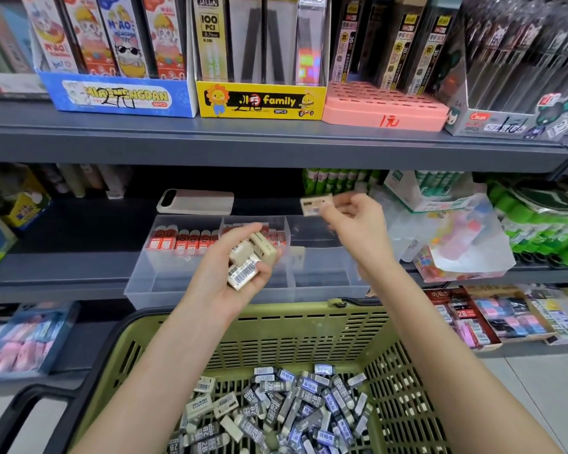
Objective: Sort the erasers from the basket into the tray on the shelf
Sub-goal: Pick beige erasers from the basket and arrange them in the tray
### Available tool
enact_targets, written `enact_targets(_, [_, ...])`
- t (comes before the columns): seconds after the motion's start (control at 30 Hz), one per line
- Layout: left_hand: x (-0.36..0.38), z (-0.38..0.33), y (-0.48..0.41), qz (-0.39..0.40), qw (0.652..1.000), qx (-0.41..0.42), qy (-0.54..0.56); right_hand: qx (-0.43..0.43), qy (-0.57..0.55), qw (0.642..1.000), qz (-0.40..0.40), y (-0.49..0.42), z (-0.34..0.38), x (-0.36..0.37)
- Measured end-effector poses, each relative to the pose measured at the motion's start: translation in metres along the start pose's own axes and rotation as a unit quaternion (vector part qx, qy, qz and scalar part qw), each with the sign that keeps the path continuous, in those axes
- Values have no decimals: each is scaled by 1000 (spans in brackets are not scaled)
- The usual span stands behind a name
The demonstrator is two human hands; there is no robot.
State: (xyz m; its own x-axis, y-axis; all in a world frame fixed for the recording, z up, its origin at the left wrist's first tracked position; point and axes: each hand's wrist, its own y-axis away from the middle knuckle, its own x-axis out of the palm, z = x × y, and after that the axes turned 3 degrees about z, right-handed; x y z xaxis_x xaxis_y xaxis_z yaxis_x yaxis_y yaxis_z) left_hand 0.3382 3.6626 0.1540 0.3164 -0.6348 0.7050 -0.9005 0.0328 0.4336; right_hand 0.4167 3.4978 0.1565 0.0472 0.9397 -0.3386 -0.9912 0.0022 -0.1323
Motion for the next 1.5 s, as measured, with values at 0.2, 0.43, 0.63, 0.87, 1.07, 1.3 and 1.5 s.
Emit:
enact_targets(0.2, [0,-3,0,14,1000,4,8,-14,296,947,126,-41,-27,10])
enact_targets(0.43, [-7,-2,-5,-1,999,-24,34,46,299,910,283,-44,-35,26])
enact_targets(0.63, [-6,-1,-7,-1,999,-40,10,-37,297,928,219,-32,-25,19])
enact_targets(0.87, [-4,2,-9,3,999,-41,-25,-281,169,919,217,35,20,17])
enact_targets(1.07, [-4,1,-9,-4,994,-65,-88,-309,216,899,223,45,26,27])
enact_targets(1.3, [2,-2,-8,49,987,-106,-106,-347,200,910,106,41,19,26])
enact_targets(1.5, [-5,-8,-11,7,991,-75,-110,-178,297,938,22,-16,-19,0])
